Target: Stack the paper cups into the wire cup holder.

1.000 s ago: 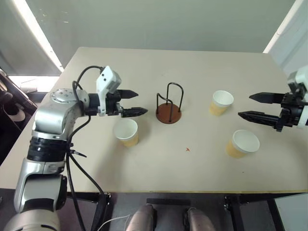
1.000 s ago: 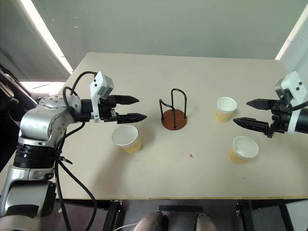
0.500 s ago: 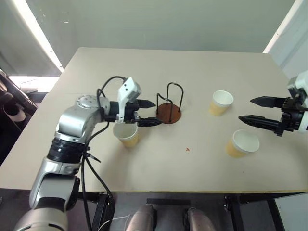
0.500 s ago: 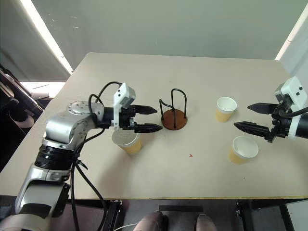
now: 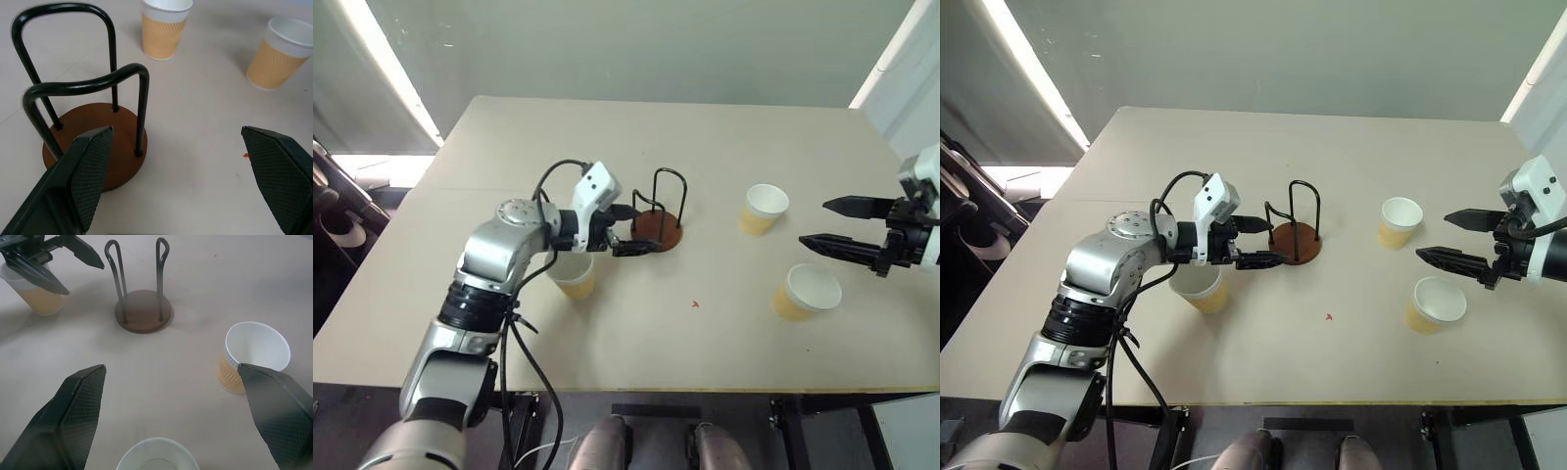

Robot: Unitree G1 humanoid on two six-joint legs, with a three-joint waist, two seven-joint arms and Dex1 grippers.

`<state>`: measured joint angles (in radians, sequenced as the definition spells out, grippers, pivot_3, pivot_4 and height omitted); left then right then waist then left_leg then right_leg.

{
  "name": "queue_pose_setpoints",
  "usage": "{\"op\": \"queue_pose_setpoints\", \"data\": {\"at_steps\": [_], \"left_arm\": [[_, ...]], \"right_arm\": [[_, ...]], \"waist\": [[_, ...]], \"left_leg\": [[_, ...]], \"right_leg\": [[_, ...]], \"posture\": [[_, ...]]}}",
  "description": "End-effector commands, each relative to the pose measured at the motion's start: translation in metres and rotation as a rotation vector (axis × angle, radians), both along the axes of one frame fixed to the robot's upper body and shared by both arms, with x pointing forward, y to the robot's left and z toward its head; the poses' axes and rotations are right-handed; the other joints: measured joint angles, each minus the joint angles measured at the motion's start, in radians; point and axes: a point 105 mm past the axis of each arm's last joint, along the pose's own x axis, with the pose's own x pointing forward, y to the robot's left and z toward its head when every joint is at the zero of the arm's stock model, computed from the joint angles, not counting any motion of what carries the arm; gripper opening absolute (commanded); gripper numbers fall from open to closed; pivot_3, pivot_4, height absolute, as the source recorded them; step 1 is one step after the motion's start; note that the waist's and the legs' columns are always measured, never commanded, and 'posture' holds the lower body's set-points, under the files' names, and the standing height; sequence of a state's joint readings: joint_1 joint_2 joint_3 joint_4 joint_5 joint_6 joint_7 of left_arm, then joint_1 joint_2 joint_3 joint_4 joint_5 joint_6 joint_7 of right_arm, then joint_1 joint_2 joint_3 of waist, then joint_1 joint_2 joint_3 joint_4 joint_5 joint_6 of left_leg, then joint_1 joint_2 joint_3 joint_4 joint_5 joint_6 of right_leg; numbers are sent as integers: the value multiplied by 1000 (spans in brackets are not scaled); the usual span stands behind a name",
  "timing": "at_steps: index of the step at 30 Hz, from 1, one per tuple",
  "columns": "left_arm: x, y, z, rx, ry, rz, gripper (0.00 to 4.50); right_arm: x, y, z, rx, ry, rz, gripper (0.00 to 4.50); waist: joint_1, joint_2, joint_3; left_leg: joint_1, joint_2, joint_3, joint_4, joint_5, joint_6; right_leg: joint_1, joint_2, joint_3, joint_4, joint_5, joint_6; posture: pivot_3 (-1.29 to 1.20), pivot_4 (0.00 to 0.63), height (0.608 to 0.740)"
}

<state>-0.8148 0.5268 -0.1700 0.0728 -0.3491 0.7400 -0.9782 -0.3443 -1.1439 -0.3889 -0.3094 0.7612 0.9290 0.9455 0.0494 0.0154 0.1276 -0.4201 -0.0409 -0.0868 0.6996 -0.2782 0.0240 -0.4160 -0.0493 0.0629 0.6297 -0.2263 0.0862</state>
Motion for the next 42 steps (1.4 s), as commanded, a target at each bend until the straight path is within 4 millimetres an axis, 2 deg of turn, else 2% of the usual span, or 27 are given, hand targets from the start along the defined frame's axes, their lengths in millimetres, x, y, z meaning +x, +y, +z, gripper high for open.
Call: {"op": "queue_pose_setpoints", "data": {"at_steps": [1, 17, 20, 29, 31, 36, 42], "left_arm": [[4, -10, 13, -7, -68, 4, 4485], [29, -32, 4, -9, -131, 85, 4485], [32, -36, 6, -42, -130, 93, 3929], [34, -37, 9, -51, -146, 87, 590], [29, -37, 11, -49, -149, 50, 20], [20, -34, 25, -37, -193, -26, 20], [-16, -30, 33, 24, -184, -268, 20]], "right_arm": [[-3, -3, 15, -6, -67, -11, 4500], [-3, -4, 15, -1, -72, -26, 4500], [-4, -5, 14, 1, -72, -29, 4500], [-5, -5, 13, 3, -71, -38, 4500], [-6, -5, 14, 3, -71, -37, 4500], [-9, 2, 15, 9, -61, -2, 4500], [-16, 10, 17, 12, -61, 46, 4500]], "waist": [[0, 0, 0], [3, 0, 0], [4, 0, 0], [6, 0, 0], [6, 0, 0], [6, 0, 0], [6, 0, 0]], "left_leg": [[0, 0, 0, 0, 0, 0], [0, 0, 0, 1, 0, 0], [0, 0, 0, 1, 0, 0], [0, 0, 1, 1, 0, 0], [0, 0, 1, 1, 0, 0], [0, 0, 1, 0, 0, 0], [0, 0, 1, 0, 0, 0]], "right_leg": [[0, 0, 0, 0, 0, 0], [0, 0, 0, 0, 0, 0], [0, 0, 0, 0, 0, 0], [0, 0, 0, 1, 0, 0], [0, 0, 0, 1, 0, 0], [0, 0, 1, 1, 0, 0], [0, 0, 1, 0, 0, 0]], "posture": [[0, 150, 740], [0, 150, 740], [0, 150, 740], [0, 150, 740], [0, 150, 740], [0, 150, 740], [0, 150, 740]]}}
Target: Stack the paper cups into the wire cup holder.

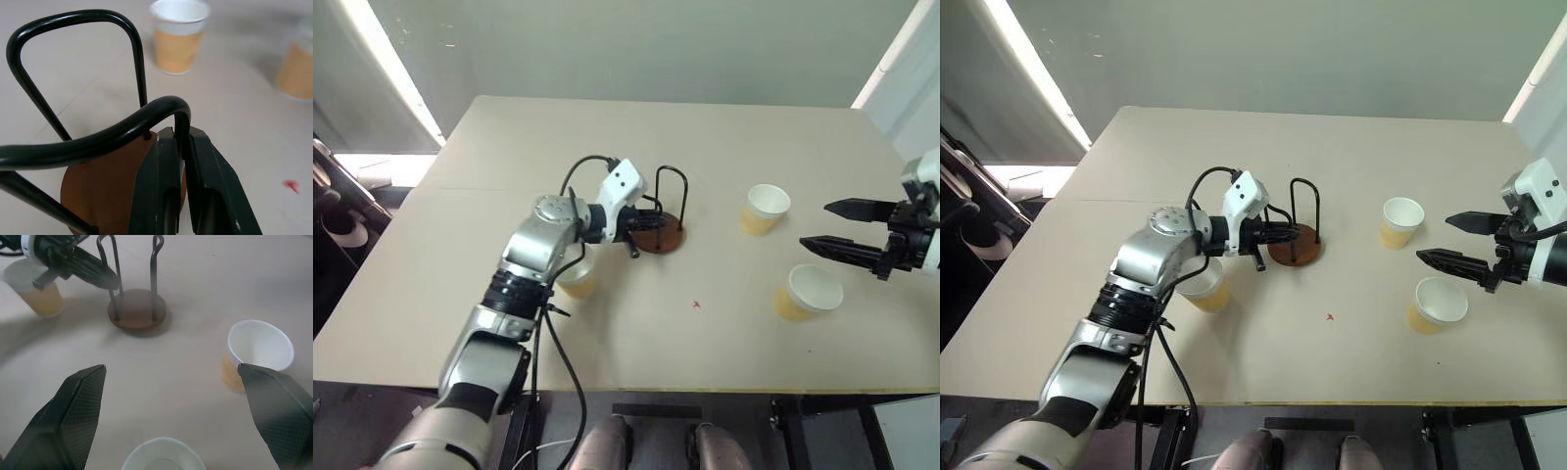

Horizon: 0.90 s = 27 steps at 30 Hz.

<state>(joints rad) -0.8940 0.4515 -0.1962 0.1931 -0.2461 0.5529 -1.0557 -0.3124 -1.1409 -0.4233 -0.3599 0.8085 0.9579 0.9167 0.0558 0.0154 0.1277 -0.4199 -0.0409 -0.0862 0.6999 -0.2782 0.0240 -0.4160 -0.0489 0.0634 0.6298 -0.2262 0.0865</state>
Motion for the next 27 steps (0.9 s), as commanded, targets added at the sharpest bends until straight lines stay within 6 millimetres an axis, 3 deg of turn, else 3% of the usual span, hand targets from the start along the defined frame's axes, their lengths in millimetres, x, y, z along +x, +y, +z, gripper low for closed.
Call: {"op": "queue_pose_setpoints", "data": {"at_steps": [1, 8, 14, 27], "left_arm": [[-33, -7, 21, 35, -40, -219, 20], [-63, 0, 18, 117, 17, -421, 20], [-61, -1, 11, 135, 33, -445, 20], [-57, -26, -10, 141, 39, -487, 20]], "right_arm": [[-14, 8, 17, -5, -58, 59, 4500], [-39, 28, 12, -13, 27, 190, 4500], [-45, 31, 12, -25, 35, 193, 4500], [-43, 31, 12, -44, 27, 183, 4500]], "waist": [[0, 0, 0], [-1, 0, 0], [-1, 0, 0], [-3, 0, 0]], "left_leg": [[0, 0, 0, 0, 0, 0], [0, 0, 0, 0, 0, 0], [0, 0, 0, 0, 0, 0], [0, 0, 0, 0, 0, 0]], "right_leg": [[0, 0, 0, 0, 0, 0], [0, 0, 0, 0, 0, 0], [0, -1, 0, 0, 0, 0], [0, -1, 0, 0, 0, 0]], "posture": [[0, 150, 740], [0, 150, 740], [0, 150, 740], [0, 150, 740]]}}
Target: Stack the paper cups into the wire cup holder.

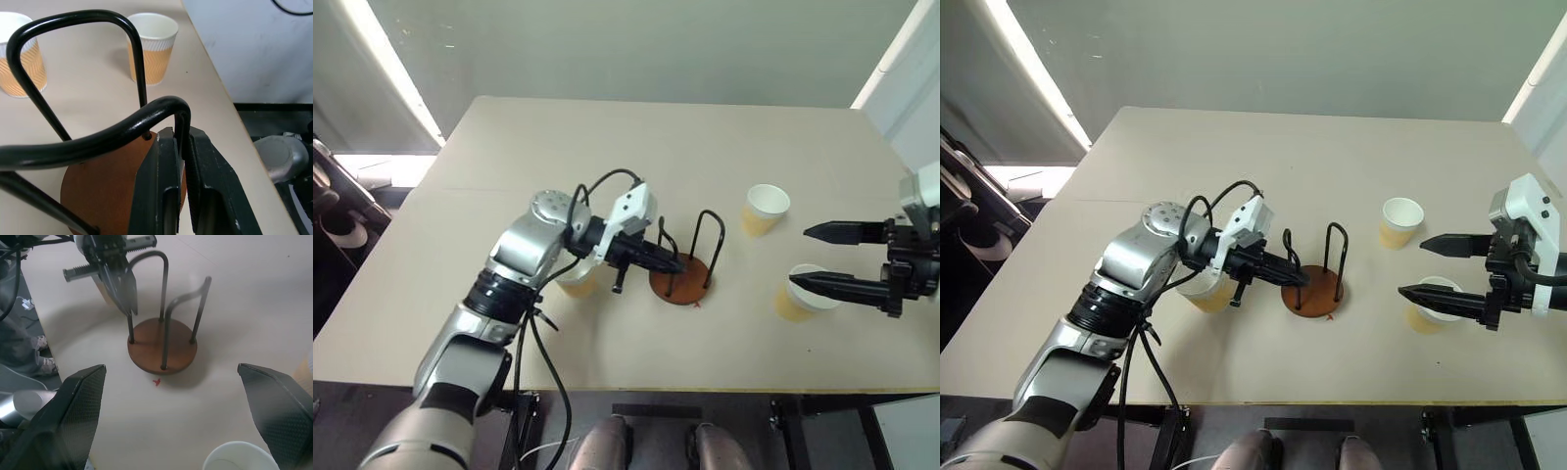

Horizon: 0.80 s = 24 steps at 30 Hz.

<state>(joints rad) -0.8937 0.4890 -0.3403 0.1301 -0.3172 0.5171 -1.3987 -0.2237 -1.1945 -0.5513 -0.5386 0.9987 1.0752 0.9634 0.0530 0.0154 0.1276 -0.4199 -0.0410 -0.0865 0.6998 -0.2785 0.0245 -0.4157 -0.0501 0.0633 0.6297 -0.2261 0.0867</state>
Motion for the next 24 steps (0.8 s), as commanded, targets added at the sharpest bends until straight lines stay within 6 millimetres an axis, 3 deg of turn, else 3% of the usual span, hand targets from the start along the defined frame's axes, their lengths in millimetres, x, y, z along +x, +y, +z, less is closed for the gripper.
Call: {"op": "queue_pose_setpoints", "data": {"at_steps": [1, 11, 15, 24], "left_arm": [[-2, -4, 5, 13, -70, -47, 20], [0, -5, -23, 110, -167, -96, 20], [4, -10, -29, 109, -174, -74, 1152], [-1, -3, -25, 118, -171, -73, 4478]], "right_arm": [[-2, 2, 10, -18, -52, 11, 4500], [-2, 4, 9, -16, -55, 7, 4500], [-2, 4, 8, -18, -55, 10, 4500], [-1, 4, 6, -28, -44, 12, 4500]], "waist": [[-1, 0, 0], [-1, 0, 0], [-1, 0, 0], [-1, 0, 0]], "left_leg": [[0, 0, 0, 0, 0, 0], [0, 0, 0, 0, 0, 0], [0, 0, 0, 0, 0, 0], [0, 0, 0, 0, 0, 0]], "right_leg": [[0, 0, 0, 0, 0, 0], [0, 0, 0, 0, 0, 0], [0, 0, 0, 0, 0, 0], [0, 0, 0, 0, 0, 0]], "posture": [[0, 150, 740], [0, 150, 740], [0, 150, 740], [0, 150, 740]]}}
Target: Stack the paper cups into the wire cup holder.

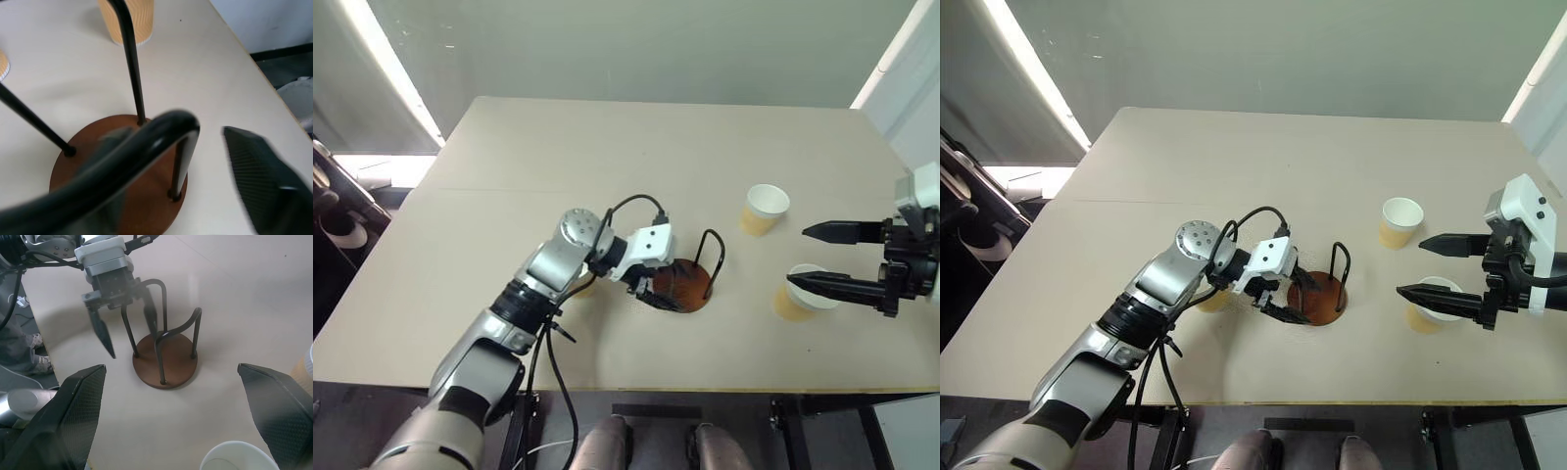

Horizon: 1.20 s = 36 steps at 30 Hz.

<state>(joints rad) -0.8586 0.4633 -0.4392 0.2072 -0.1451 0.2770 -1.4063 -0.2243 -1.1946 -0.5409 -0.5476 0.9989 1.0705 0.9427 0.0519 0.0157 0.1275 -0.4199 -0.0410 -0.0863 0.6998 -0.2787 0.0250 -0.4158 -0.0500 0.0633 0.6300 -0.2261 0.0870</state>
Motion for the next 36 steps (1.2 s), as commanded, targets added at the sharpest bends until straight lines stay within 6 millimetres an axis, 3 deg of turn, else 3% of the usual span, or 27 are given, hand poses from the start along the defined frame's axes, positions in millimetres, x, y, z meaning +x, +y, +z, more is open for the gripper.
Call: {"op": "queue_pose_setpoints", "data": {"at_steps": [1, 11, 22, 25, 30, 36], "left_arm": [[-4, 4, 15, -18, -29, -11, 4478], [19, 33, 59, 7, -188, 76, 4478], [20, 53, 103, -105, -167, 185, 4478], [17, 62, 113, -114, -164, 204, 4478], [21, 73, 122, -126, -159, 259, 4478], [19, 77, 130, -159, -115, 291, 4478]], "right_arm": [[-3, 3, 8, -23, -37, 20, 4500], [5, -1, 9, -74, -38, 21, 4500], [26, -1, 7, -115, -48, 46, 4500], [35, -1, 10, -137, -86, 54, 4500], [69, -14, 13, -242, -184, 1, 4500], [101, -25, 7, -382, -246, 4, 4500]], "waist": [[0, 0, 0], [0, 0, 0], [-5, 0, 0], [-9, 0, 0], [-14, 0, 0], [-18, 0, 0]], "left_leg": [[0, 0, 0, 0, 0, 0], [0, 0, 0, 0, 0, 0], [-1, 0, -1, 0, 0, 0], [-1, 0, -1, -1, 0, 0], [0, 0, -2, 0, 0, 0], [-1, 0, -3, -1, 0, 1]], "right_leg": [[0, 0, 0, 0, 0, 0], [0, 0, 0, 0, 0, 0], [-1, 0, -1, -1, 0, 0], [-1, 0, 0, -1, 0, 0], [-1, 0, -1, -1, 0, 0], [-2, 0, -3, -1, 0, 0]], "posture": [[0, 150, 740], [0, 150, 740], [0, 150, 740], [0, 150, 740], [0, 150, 740], [0, 150, 740]]}}
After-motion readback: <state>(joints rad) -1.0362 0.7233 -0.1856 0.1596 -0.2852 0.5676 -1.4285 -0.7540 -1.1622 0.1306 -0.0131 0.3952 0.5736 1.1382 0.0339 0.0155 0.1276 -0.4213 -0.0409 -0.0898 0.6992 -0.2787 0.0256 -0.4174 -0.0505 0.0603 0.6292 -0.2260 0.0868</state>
